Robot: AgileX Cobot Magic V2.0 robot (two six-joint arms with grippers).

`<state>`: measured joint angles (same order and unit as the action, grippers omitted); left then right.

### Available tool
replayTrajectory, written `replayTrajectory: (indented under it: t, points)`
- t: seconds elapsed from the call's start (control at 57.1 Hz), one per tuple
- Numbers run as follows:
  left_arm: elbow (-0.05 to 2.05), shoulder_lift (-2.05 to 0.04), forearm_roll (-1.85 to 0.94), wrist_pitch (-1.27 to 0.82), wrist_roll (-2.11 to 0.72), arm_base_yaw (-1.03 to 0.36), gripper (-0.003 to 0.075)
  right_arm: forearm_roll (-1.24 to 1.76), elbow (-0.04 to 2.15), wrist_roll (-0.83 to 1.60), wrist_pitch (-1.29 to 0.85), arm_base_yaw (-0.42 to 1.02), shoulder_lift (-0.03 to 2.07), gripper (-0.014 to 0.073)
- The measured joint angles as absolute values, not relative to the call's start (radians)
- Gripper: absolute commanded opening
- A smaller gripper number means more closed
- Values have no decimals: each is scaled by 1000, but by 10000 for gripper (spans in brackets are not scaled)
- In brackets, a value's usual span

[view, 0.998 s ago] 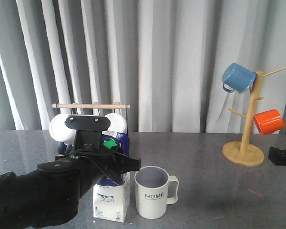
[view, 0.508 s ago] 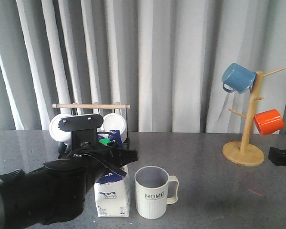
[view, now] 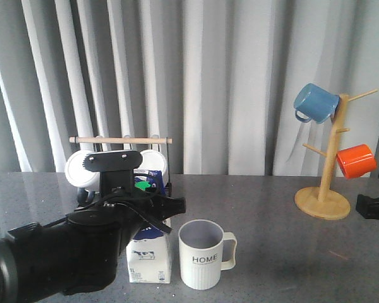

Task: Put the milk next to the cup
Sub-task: 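Lower the milk carton onto the table next to the white mug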

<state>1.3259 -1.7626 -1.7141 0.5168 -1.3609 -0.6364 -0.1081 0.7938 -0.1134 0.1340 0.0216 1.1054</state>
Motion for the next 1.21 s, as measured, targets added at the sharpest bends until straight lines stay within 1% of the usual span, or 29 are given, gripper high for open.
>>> replayTrajectory:
  t: [0.613,0.736,0.858,1.086,1.208]
  points:
    - [1326,-1765,-1675,513,-1360,-636,217,-108,794,-113,134,22,1105,-8]
    - [1326,-1765,-1672,513,-1360,-636,227,-108,794,-113,134,22,1105,-8]
    - [1326,-1765,-1671,513,-1360,-636,274,-108,794,-113,134,22,1105,-8]
    - [1326,-1765,-1671,504,-1360,-636,418,-108,794,-113,134,22,1105,-8]
    - [1326,-1765,-1671,499,-1360,-636,466,-108,794,-113,134,22,1105,-8]
